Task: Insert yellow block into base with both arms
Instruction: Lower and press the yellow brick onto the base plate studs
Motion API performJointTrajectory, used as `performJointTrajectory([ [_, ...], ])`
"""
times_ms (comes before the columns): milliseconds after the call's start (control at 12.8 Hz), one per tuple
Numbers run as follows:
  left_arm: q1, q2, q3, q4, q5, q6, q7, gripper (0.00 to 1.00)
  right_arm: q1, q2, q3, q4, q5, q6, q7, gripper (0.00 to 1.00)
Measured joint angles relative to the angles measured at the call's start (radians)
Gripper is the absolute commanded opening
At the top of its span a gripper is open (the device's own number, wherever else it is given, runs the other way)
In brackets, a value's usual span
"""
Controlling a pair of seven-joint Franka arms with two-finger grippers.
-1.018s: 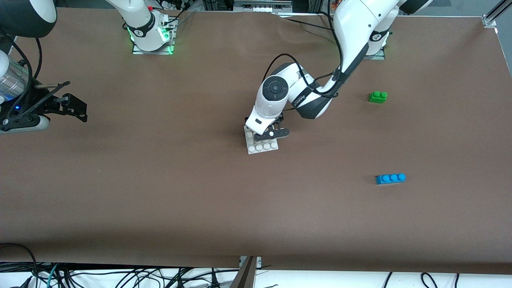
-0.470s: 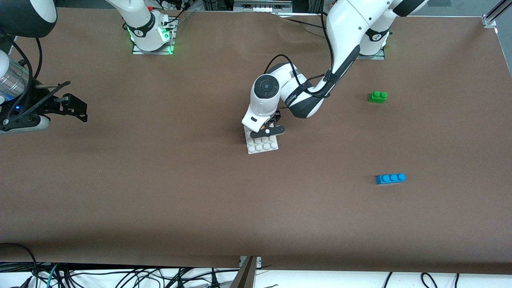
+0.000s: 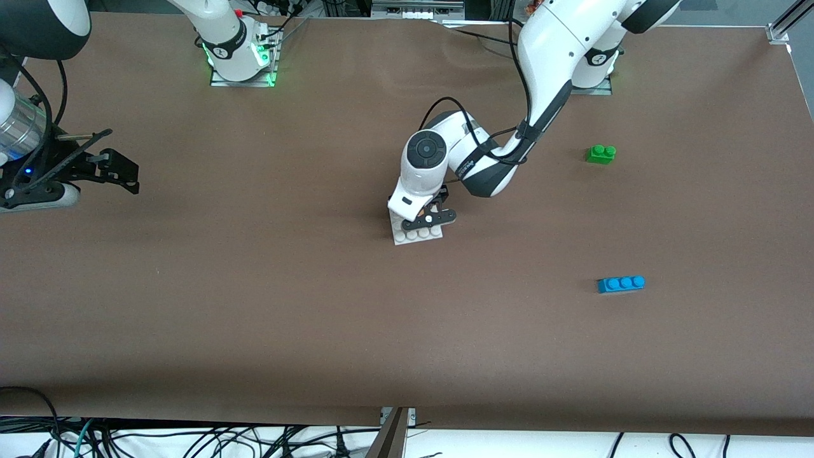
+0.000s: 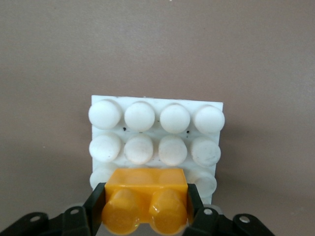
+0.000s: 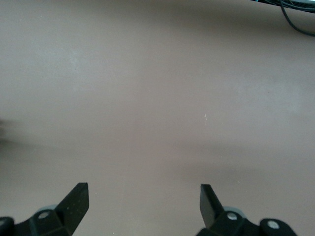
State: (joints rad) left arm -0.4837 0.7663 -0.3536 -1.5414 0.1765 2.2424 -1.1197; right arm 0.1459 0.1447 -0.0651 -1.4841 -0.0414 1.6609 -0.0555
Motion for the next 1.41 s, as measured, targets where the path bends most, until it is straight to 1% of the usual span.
performJointTrajectory([
  [235, -0.028, 0.005, 0.016, 0.015, 0.001, -0.002, -0.008, 0.0, 0.0, 0.0, 0.001, 0.0, 0.0, 0.0, 0.0, 1.0],
  [783, -0.034, 0.02, 0.022, 0.018, 0.022, 0.0, -0.009, 0.0, 0.0, 0.0, 0.002, 0.0, 0.0, 0.0, 0.0, 1.0],
  [861, -0.034, 0.02, 0.022, 0.018, 0.022, 0.0, -0.009, 0.23, 0.0, 0.0, 0.002, 0.0, 0.0, 0.0, 0.0, 1.0],
  [940, -0.034, 0.02, 0.023, 0.018, 0.022, 0.0, -0.009, 0.84, 0.0, 0.0, 0.002, 0.0, 0.0, 0.0, 0.0, 1.0],
  [1018, -0.034, 0.02, 0.023, 0.018, 0.022, 0.0, -0.01, 1.0, 0.0, 0.0, 0.002, 0.0, 0.0, 0.0, 0.0, 1.0],
  [1409, -0.032, 0.015, 0.027, 0.042, 0.022, -0.001, -0.015, 1.0, 0.0, 0.0, 0.003, 0.0, 0.0, 0.0, 0.0, 1.0],
])
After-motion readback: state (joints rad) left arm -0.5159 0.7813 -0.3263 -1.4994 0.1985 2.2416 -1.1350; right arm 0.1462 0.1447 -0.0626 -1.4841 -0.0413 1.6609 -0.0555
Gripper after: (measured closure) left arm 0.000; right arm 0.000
